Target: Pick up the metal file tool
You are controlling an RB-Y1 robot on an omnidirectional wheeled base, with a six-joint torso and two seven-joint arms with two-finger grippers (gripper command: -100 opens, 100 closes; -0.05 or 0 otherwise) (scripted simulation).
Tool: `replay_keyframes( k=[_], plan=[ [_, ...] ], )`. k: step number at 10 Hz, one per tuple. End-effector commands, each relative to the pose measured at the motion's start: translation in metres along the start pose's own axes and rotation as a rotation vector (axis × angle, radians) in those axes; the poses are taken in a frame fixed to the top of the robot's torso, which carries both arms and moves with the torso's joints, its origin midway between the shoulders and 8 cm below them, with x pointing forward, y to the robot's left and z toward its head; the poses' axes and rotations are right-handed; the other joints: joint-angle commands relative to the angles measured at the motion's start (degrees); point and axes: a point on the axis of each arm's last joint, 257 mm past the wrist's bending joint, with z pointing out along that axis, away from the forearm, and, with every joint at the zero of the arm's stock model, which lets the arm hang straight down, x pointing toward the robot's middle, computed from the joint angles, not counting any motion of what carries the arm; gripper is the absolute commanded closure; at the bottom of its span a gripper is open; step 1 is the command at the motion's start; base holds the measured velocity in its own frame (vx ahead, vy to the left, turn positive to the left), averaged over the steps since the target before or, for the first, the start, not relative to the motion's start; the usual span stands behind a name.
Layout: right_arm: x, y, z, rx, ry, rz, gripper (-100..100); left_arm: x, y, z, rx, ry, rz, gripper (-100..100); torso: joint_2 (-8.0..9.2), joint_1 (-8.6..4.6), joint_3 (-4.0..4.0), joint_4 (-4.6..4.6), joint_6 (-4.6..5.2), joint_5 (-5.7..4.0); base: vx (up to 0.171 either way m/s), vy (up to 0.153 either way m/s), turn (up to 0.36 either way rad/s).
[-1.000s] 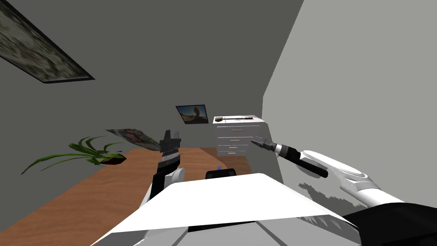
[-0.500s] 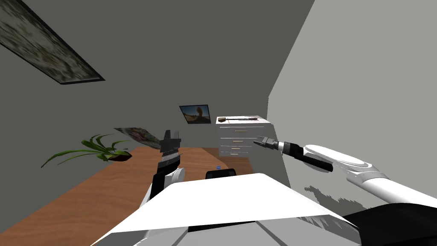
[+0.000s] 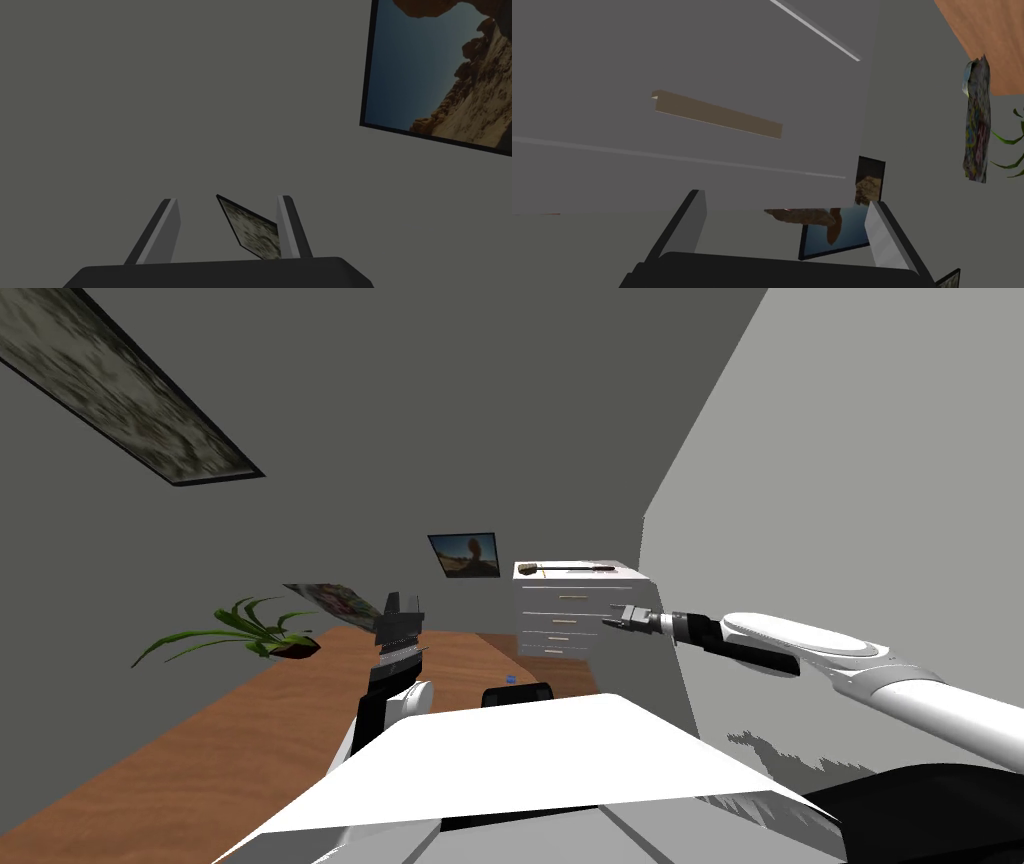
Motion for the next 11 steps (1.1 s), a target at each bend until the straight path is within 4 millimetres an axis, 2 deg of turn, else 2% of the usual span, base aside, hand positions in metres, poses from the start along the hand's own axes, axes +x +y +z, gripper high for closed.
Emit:
replay_keyframes(
  k=[1, 2, 4, 7, 11],
  plan=[
    [0.0, -0.009, -0.006, -0.004, 0.045, -0.047, -100, 0.0, 0.0, 0.0, 0.0, 0.0, 0.0, 0, 0.0, 0.0, 0.0, 0.0, 0.0, 0.0, 0.027, 0.049, 0.058],
    [0.007, -0.019, -0.013, -0.002, 0.092, -0.085, -100, 0.0, 0.0, 0.0, 0.0, 0.0, 0.0, 0, 0.01, 0.0, 0.0, 0.0, 0.04, 0.01, 0.037, 0.062, 0.101],
    [0.001, -0.024, -0.015, -0.008, 0.118, -0.121, -100, 0.0, 0.0, 0.0, 0.0, 0.0, 0.0, 0, -0.05, 0.03, -0.03, -0.01, 0.04, 0.02, 0.032, 0.039, 0.017],
    [0.003, -0.049, -0.032, -0.01, 0.233, -0.228, -100, 0.0, 0.0, 0.0, 0.0, 0.0, 0.0, 0, 0.03, -0.02, 0.02, 0.01, 0.04, 0.0, 0.028, 0.047, 0.088],
    [-0.005, -0.075, -0.052, -0.017, 0.359, -0.346, -100, 0.0, 0.0, 0.0, 0.0, 0.0, 0.0, 0, -0.03, 0.01, -0.02, -0.01, 0.04, 0.0, 0.042, 0.049, 0.068]
  ],
)
